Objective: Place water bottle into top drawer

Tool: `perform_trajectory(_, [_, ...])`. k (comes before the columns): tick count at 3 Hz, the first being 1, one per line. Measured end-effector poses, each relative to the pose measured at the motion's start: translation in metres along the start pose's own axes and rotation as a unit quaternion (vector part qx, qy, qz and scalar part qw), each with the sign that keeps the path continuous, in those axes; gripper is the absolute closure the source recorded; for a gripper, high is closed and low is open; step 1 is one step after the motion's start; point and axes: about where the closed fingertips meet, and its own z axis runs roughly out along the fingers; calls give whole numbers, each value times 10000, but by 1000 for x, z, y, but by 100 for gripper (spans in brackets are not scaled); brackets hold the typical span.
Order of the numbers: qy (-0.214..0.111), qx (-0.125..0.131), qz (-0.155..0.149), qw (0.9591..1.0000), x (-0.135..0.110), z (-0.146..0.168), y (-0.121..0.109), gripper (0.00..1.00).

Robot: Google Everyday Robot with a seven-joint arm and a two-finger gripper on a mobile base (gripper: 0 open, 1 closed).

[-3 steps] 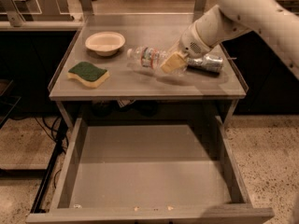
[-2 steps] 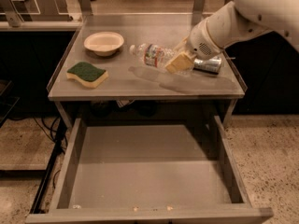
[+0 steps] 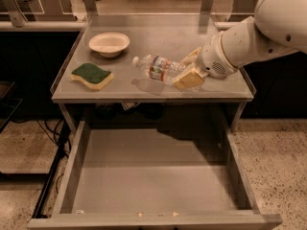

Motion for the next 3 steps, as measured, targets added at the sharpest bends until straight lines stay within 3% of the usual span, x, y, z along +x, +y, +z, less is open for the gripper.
perform_trajectory(1, [-206, -20, 29, 9998, 12, -1, 25, 100])
perform_trajectory(2, [-593, -102, 118, 9981, 34, 9, 65, 100])
perform_trajectory(3, [-847, -193, 124, 9961, 54, 29, 89, 100])
